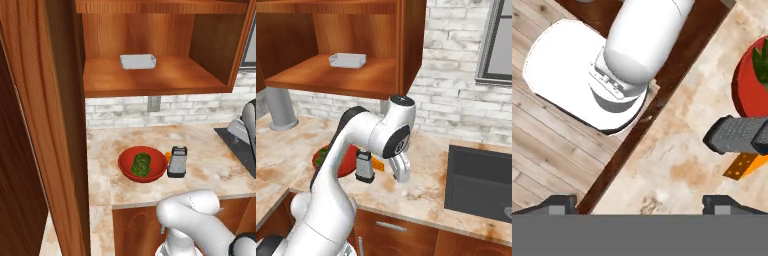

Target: Pick the cheese from the fridge and the cheese grater from the cabinet and place them next to the salad bowl.

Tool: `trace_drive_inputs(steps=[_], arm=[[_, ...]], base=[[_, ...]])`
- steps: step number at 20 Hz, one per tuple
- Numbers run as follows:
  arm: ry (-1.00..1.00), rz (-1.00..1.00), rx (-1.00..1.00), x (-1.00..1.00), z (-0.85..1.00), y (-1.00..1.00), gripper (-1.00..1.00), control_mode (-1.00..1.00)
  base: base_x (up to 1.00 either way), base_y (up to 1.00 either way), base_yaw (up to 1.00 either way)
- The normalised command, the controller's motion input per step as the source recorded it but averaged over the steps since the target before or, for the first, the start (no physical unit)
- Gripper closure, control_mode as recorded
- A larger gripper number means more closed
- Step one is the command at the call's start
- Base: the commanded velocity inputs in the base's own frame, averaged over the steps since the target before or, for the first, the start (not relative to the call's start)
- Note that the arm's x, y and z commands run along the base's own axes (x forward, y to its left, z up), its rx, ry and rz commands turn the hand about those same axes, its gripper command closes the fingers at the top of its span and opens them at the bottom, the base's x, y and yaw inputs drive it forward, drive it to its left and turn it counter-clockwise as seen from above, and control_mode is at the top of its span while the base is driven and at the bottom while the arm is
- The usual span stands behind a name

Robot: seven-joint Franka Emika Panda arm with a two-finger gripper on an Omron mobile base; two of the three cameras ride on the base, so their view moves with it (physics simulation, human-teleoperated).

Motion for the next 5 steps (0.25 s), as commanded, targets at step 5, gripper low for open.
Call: trace_drive_inputs(steps=[5], arm=[[-0.3, 0.53, -0.44, -0.73, 0.34, -0.02, -1.0, -1.0]], base=[[0.0, 0.0, 0.0]])
